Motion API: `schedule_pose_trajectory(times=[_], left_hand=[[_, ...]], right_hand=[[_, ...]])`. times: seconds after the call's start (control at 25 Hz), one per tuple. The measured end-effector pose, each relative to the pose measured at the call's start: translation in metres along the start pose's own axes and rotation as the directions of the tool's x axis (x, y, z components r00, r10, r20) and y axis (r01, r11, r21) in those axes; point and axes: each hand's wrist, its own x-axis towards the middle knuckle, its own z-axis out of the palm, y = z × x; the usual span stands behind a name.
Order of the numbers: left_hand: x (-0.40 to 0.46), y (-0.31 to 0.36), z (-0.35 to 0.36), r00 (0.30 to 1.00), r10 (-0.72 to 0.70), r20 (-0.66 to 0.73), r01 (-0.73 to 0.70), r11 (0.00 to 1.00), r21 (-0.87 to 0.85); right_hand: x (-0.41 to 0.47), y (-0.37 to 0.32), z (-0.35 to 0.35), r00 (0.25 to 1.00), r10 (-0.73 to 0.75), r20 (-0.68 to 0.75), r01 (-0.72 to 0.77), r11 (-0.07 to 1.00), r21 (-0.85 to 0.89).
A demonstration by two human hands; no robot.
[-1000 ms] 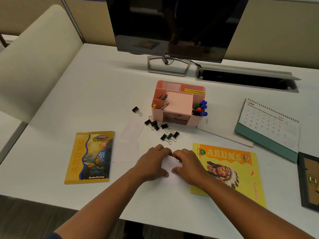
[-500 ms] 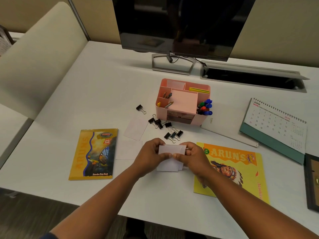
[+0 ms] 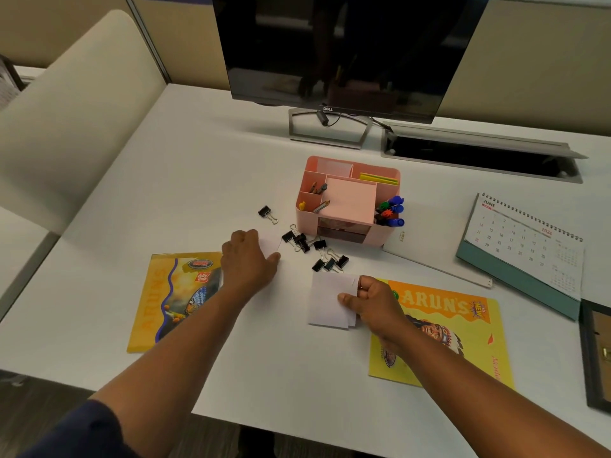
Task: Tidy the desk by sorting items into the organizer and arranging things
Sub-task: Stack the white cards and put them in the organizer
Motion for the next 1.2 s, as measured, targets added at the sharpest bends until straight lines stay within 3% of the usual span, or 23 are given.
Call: schedule_pose_trajectory(times=[0.12, 0.32, 0.6, 0.8, 0.96, 1.08, 1.2], left_hand=[[0.009, 0.001, -0.006, 0.994, -0.101, 0.052, 0.099, 0.995, 0.03], [0.027, 0.001, -0.013, 0.964, -0.211, 0.162, 0.23, 0.967, -0.11], [0.029, 0.003, -0.013, 0.968, -0.184, 0.168, 0.193, 0.981, -0.035], [0.025, 0.003, -0.016, 0.973, -0.114, 0.201, 0.16, 0.959, -0.232], [0.012, 0.003, -0.039, 0.936, -0.058, 0.348, 0.225, 0.858, -0.461], [-0.007, 0.012, -0.054, 0.857, 0.108, 0.503, 0.289, 0.709, -0.643], [-0.026, 0.024, -0.048, 0.811, 0.225, 0.54, 0.323, 0.596, -0.735]], right_hand=[[0.003, 0.003, 0.0, 1.0, -0.001, 0.008, 0.002, 0.999, -0.044], [0.006, 0.005, 0.0, 1.0, -0.015, 0.016, 0.016, 0.998, -0.063], [0.007, 0.007, 0.0, 1.0, -0.012, 0.016, 0.013, 0.997, -0.072], [0.005, 0.005, -0.001, 0.999, -0.003, 0.033, 0.004, 0.999, -0.04], [0.004, 0.0, -0.004, 0.999, 0.026, 0.043, -0.028, 0.999, 0.032], [0.004, -0.004, -0.005, 0.998, 0.041, 0.042, -0.046, 0.991, 0.125], [0.001, -0.011, 0.004, 0.999, 0.023, 0.022, -0.027, 0.981, 0.193]])
